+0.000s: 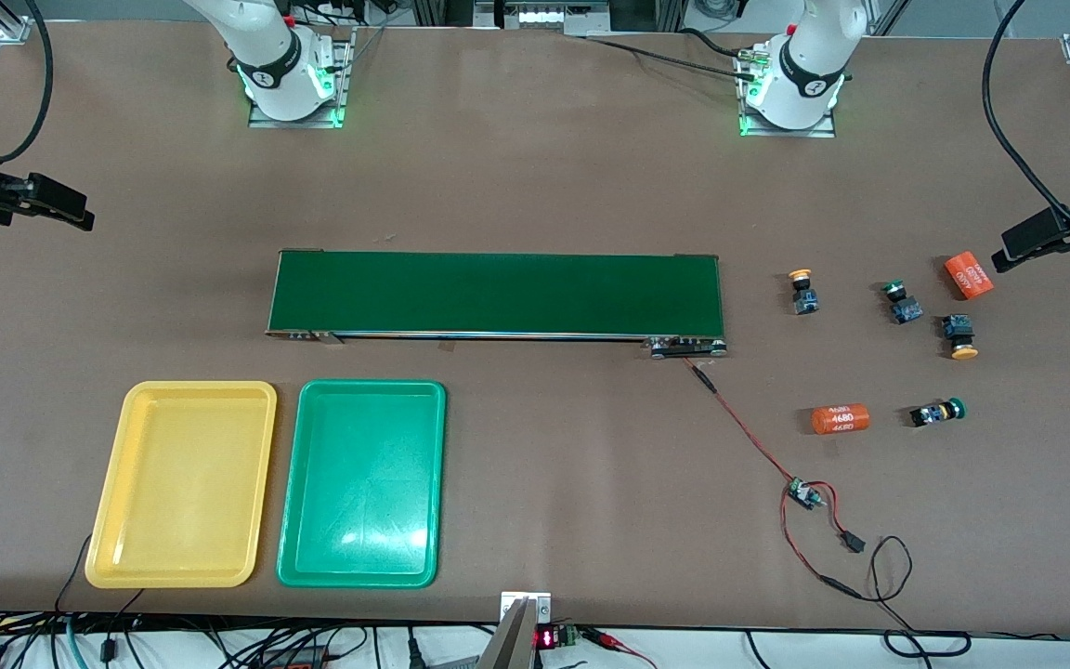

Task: Sort buttons by color to trays
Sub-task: 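Move the left gripper toward the orange-capped blue button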

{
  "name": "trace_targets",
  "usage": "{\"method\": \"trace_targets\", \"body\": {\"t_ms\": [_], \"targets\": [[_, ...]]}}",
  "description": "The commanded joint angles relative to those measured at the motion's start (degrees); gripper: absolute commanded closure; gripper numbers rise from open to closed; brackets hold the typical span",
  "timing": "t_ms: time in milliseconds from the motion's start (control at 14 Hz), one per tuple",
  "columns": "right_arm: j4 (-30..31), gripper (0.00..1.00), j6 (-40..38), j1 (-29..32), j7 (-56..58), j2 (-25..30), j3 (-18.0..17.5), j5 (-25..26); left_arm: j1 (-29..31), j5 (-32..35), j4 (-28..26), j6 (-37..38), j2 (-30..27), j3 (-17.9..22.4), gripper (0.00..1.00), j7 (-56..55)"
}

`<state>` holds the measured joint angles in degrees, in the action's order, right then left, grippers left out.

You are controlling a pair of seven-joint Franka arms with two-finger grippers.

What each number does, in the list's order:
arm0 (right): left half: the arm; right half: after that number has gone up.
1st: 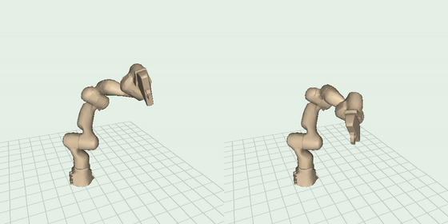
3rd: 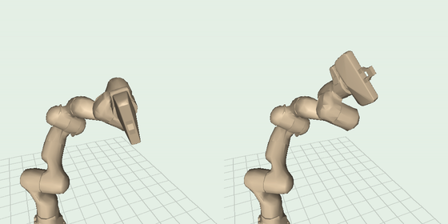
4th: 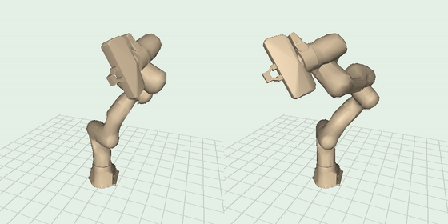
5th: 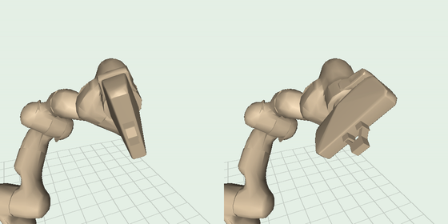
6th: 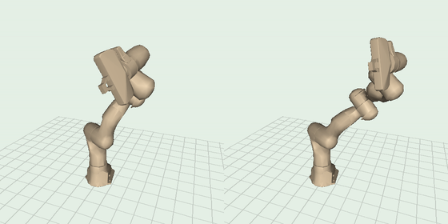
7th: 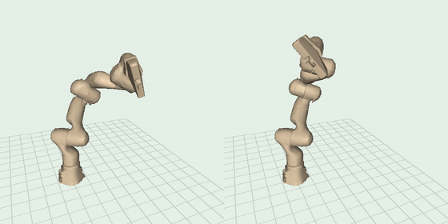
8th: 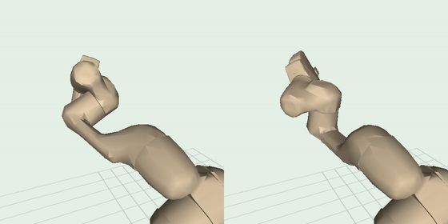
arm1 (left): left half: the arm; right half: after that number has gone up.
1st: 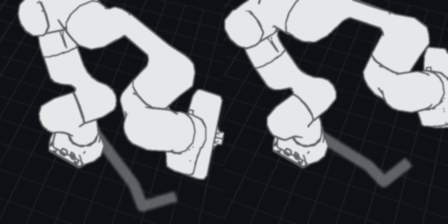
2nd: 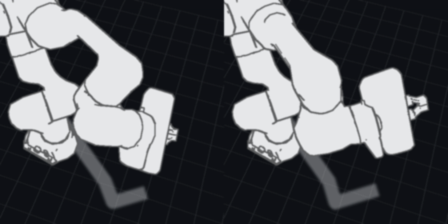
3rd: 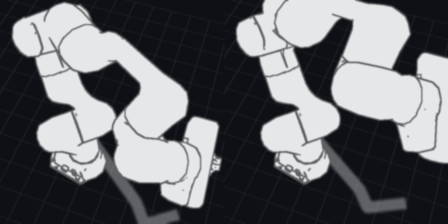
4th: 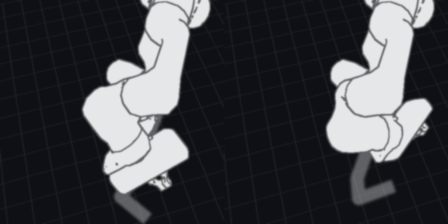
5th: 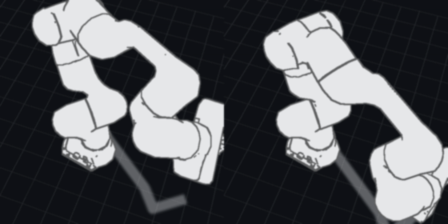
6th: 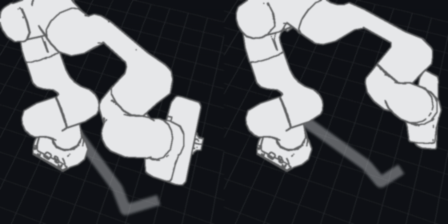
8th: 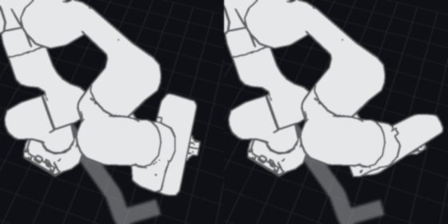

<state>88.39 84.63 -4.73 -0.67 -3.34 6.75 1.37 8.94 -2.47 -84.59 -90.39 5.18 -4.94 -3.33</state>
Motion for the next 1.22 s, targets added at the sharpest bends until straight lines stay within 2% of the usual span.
{"method": "trace_targets", "body": {"t_ms": [0, 286, 500, 1144], "targets": [[1.3, 0.0, -0.1, -0.3, -0.8, 1.2, -0.2, 0.4, 0.2, 1.2, 0.7, 0.7, -0.2, -0.2, 0.0, 0.6], [1.3, 0.0, 0.0, -0.3, -0.8, 1.1, -0.2, 0.2, 0.2, 0.9, 0.4, 0.7, 2.1, -0.2, 0.0, 0.6], [1.4, 0.0, -0.1, -0.1, -0.7, 1.1, -0.2, 0.2, -1.9, 0.7, 0.4, 2.7, 3.8, -0.6, 0.0, 0.0], [1.4, 0.0, -0.2, 0.3, -0.2, 0.6, 0.1, 0.1, -2.5, 0.9, 1.4, 2.2, 14.1, -0.1, 0.0, 0.5]]}}
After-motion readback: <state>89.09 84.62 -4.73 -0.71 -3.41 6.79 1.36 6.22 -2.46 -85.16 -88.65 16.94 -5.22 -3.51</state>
